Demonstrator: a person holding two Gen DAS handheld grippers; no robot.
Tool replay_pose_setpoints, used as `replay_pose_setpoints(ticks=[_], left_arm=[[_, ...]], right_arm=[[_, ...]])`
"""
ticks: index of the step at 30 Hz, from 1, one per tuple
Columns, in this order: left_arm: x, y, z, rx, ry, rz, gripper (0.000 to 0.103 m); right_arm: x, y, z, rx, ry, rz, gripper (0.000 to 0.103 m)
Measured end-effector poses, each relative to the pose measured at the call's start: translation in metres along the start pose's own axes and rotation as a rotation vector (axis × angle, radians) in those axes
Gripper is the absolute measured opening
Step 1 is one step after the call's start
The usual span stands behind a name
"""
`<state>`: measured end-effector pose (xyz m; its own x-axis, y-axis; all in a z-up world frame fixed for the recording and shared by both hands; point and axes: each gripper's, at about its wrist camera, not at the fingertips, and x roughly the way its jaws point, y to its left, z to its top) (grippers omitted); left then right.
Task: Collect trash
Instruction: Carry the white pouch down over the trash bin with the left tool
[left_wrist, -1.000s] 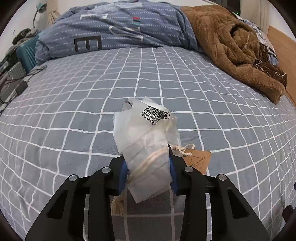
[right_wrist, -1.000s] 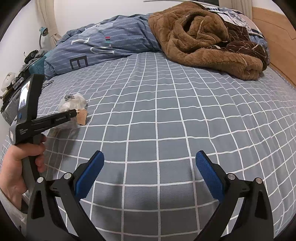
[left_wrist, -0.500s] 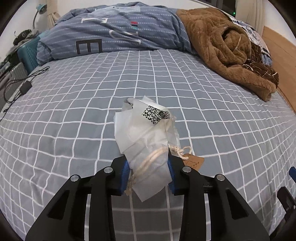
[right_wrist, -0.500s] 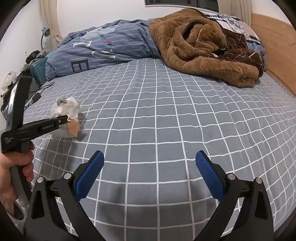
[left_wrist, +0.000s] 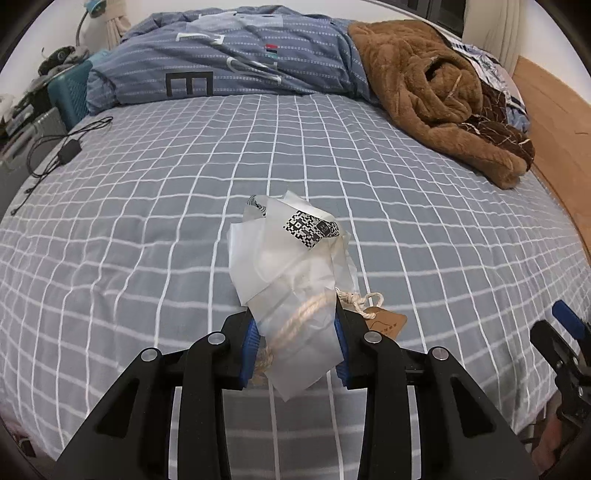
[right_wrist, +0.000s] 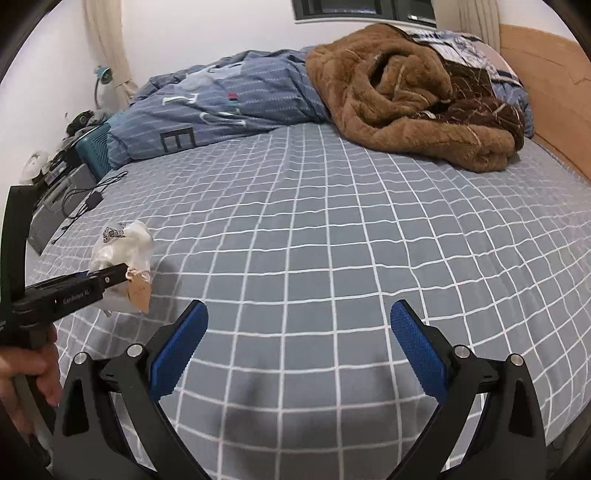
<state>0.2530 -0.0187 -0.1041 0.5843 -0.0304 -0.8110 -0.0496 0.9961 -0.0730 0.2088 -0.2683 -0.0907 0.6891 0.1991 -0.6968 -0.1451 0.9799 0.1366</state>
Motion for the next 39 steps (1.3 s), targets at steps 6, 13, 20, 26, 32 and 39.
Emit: replay_pose_setpoints(ticks=[6,13,20,26,32,39], left_arm=[[-0.034,0.001,-0.022,-0.009,-0.002,-0.02,0.033],[-0.071,0.002,-0.05,-0.008,-0.004,-0.027,0.033],[-0.104,-0.001,-0.072,0.001,-0.011,-0.038,0.033],[-0.131,-0.005,-0.088,0.011,-0.025,-0.037,0.033],[-0.156,-0.003,-0.11,0.004,-0.029,-0.057,0.032],[-0.181,-0.004,-0.139,-0.002,-0.035,-0.08,0.032]], right_arm=[[-0.03,0.011,-0.013,-0.011,-0.002,-0.007,0.095],[-0.062,0.022,-0.028,-0.036,0.018,-0.031,0.095],[-0.092,0.031,-0.041,-0.042,0.015,-0.038,0.095],[-0.121,0.036,-0.055,-0.047,0.004,-0.041,0.095],[-0.142,0.041,-0.07,-0.043,0.0,-0.038,0.095],[-0.166,0.053,-0.089,-0.058,-0.007,-0.032,0.095]])
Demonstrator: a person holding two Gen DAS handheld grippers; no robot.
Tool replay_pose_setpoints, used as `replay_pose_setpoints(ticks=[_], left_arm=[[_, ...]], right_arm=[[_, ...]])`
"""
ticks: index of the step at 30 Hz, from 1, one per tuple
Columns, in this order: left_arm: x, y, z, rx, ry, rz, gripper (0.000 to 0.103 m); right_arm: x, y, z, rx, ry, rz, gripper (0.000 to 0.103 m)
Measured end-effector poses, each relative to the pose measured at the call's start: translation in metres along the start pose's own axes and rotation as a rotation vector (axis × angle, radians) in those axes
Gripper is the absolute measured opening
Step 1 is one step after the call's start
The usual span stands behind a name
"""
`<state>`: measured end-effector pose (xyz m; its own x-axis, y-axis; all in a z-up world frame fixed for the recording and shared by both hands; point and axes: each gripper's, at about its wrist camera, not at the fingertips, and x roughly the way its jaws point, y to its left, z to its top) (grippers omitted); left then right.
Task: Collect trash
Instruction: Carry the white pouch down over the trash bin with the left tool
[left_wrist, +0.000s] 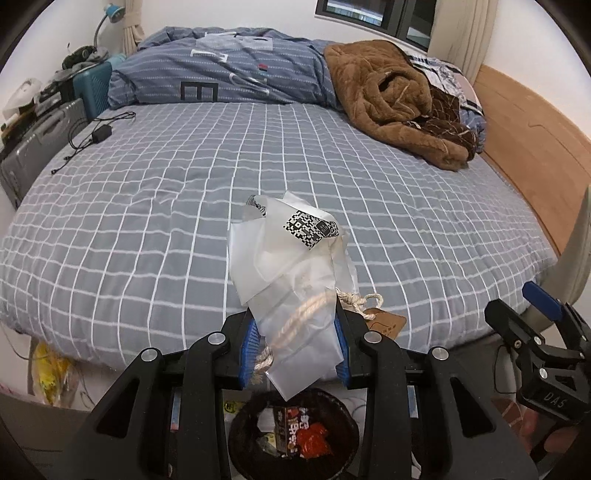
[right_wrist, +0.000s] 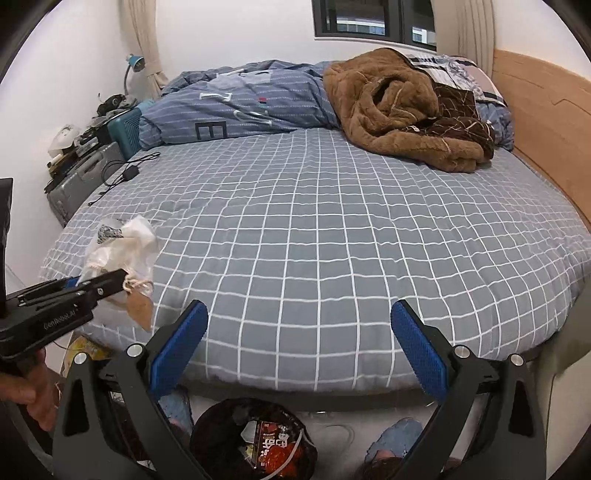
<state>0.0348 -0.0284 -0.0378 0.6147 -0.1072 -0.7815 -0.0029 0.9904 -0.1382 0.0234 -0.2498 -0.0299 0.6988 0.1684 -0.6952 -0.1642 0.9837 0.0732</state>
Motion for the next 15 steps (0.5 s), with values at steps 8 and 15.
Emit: replay_pose_setpoints(ticks=[8,15], left_arm=[[-0.025,0.003,-0.032,-0.027,-0.003,-0.023,0.032],[-0.039,0.007,-0.066,-0.044,0.007,-0.038,0.032]], right_arm=[[-0.022,0.005,-0.022,0.002,-0.009,0.021,0.095],[-0.038,0.011,-0.041,0.005,-0.009,0.035,0.095]])
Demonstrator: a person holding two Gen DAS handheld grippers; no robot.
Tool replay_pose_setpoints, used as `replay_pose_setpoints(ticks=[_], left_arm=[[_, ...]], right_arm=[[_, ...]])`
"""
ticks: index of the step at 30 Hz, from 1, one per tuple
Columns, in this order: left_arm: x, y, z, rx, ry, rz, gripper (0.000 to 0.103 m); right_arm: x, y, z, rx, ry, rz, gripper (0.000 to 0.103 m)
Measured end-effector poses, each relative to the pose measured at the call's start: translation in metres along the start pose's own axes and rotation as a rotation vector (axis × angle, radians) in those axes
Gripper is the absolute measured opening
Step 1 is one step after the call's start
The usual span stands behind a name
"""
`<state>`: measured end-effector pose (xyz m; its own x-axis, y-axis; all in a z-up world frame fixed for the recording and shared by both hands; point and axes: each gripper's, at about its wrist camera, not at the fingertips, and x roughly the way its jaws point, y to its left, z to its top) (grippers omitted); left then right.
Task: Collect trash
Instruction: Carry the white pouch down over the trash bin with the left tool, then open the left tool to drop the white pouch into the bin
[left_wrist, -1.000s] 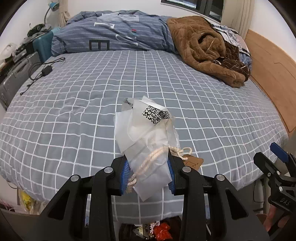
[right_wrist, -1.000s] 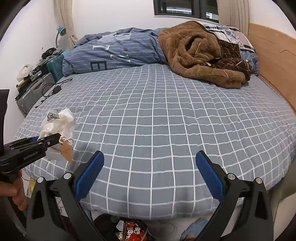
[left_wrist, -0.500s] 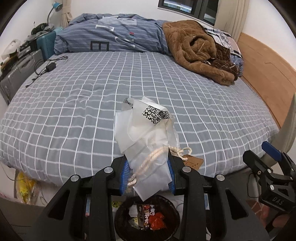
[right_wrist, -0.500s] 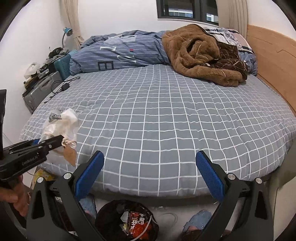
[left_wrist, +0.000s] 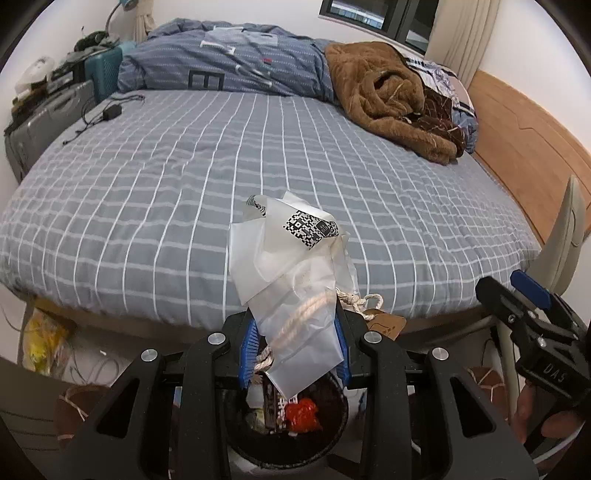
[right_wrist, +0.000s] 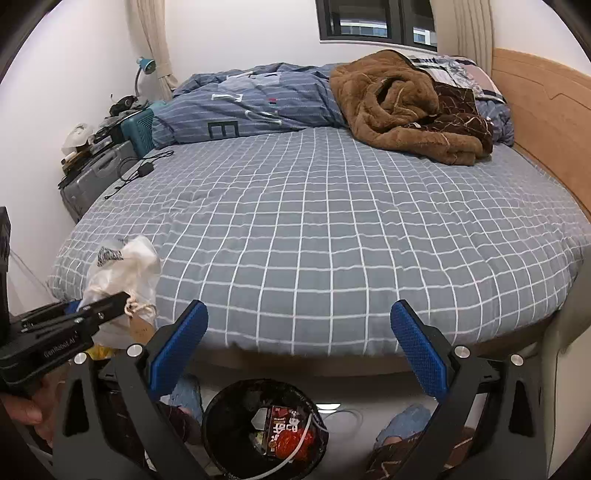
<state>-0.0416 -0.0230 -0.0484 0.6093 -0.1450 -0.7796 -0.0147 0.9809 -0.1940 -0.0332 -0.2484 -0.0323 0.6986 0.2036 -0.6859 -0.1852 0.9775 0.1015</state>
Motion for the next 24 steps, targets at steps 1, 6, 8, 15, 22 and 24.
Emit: replay_pose_setpoints(ticks=[1,6,8,15,22,24], left_arm=[[-0.001,0.001,-0.006,-0.002,0.004,-0.003,0.032],[0.003,0.01,-0.034,0.0,0.023,0.014,0.032],[0.012,0.013,-0.049,-0.006,0.054,0.014,0.032],[0.036,0.024,-0.085,-0.001,0.112,0.032,0.032],[0.069,0.031,-0.113,-0.002,0.176,0.036,0.032],[0.078,0.031,-0.118,0.001,0.194,0.03,0.032]], right_arm=[[-0.002,0.002,-0.005,-0.004,0.002,0.002,0.095],[-0.003,0.004,-0.026,-0.006,0.02,0.003,0.095],[0.001,0.006,-0.034,-0.002,0.036,0.001,0.095],[0.018,0.01,-0.065,-0.029,0.09,-0.017,0.095],[0.047,0.016,-0.1,-0.062,0.164,-0.03,0.095],[0.056,0.016,-0.108,-0.069,0.184,-0.036,0.095]])
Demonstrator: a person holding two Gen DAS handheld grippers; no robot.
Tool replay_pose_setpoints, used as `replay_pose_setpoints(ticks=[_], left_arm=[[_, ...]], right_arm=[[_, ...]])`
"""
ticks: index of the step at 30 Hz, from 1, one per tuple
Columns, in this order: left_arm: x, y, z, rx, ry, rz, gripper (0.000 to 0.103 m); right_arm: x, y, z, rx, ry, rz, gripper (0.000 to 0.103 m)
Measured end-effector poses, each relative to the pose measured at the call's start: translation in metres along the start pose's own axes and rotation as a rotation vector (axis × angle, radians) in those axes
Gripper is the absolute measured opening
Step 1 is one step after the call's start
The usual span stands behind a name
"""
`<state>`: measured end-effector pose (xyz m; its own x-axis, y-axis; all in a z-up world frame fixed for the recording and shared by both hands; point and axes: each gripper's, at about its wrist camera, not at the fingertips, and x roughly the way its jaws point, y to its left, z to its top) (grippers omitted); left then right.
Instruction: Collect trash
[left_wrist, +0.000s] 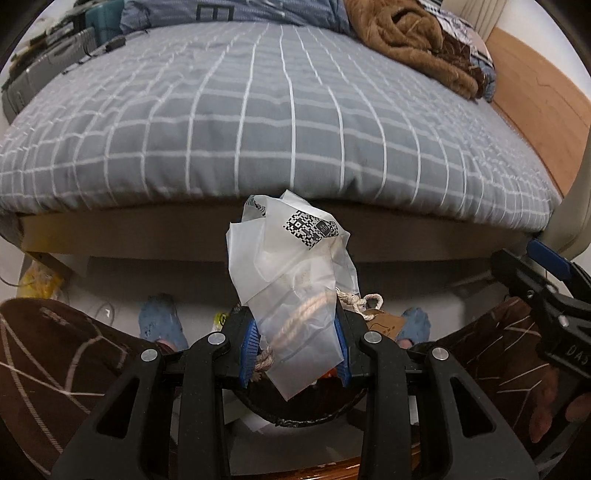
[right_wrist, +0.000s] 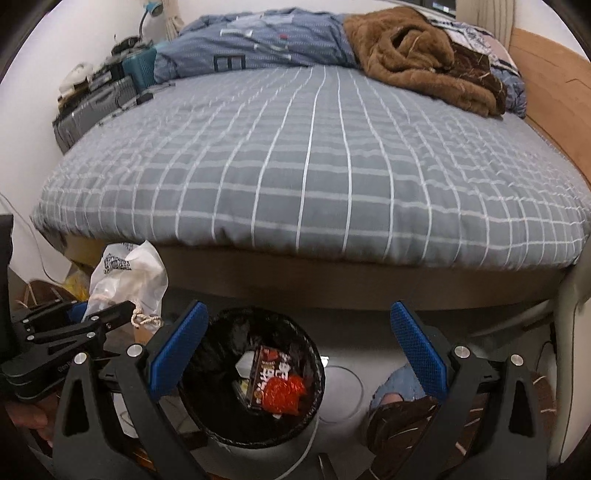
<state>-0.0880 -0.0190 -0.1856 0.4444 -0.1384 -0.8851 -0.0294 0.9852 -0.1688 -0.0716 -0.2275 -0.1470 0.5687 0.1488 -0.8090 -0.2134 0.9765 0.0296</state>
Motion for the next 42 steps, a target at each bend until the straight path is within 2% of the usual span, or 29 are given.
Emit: replay_pose_setpoints(ticks=[8,16,21,23,25,30,35,40,42], left_arm=[[0.041,-0.003,-0.01,0.032,0.07,0.015,0.032],[0.063,-0.008,-0.009,0.041,0.11,0.016,0.035],[0.07,-0.007,-0.01,0.043,0.11,0.029,0.046],[0.073,-0.008,-0.01,0.044,0.11,0.028,0.055],[0.074,-0.008,-0.011,0.043,0.109,0.028,0.058],[0.067,-0.007,-0.009,0.042,0.086,0.034,0.075],[0.044,-0.004,-0.002,0.034,0.021,0.059,0.089],[0.007,0.001,0.008,0.002,-0.06,0.051,0.097],[-0.008,0.0,0.012,-0.007,-0.088,0.05,0.097]], right_arm=[[0.032,-0.002,-0.012,-0.007,0.057,0.004,0.095],[0.051,-0.009,-0.015,0.019,0.104,0.006,0.095],[0.056,-0.012,-0.017,0.025,0.122,0.0,0.095],[0.058,-0.013,-0.016,0.033,0.127,-0.004,0.095],[0.058,-0.014,-0.015,0.039,0.127,-0.005,0.095],[0.056,-0.014,-0.015,0.042,0.12,-0.016,0.095],[0.045,-0.014,-0.011,0.043,0.088,-0.041,0.095],[0.021,-0.014,-0.003,0.064,0.043,-0.057,0.095],[0.007,-0.01,0.002,0.062,0.011,-0.062,0.095]])
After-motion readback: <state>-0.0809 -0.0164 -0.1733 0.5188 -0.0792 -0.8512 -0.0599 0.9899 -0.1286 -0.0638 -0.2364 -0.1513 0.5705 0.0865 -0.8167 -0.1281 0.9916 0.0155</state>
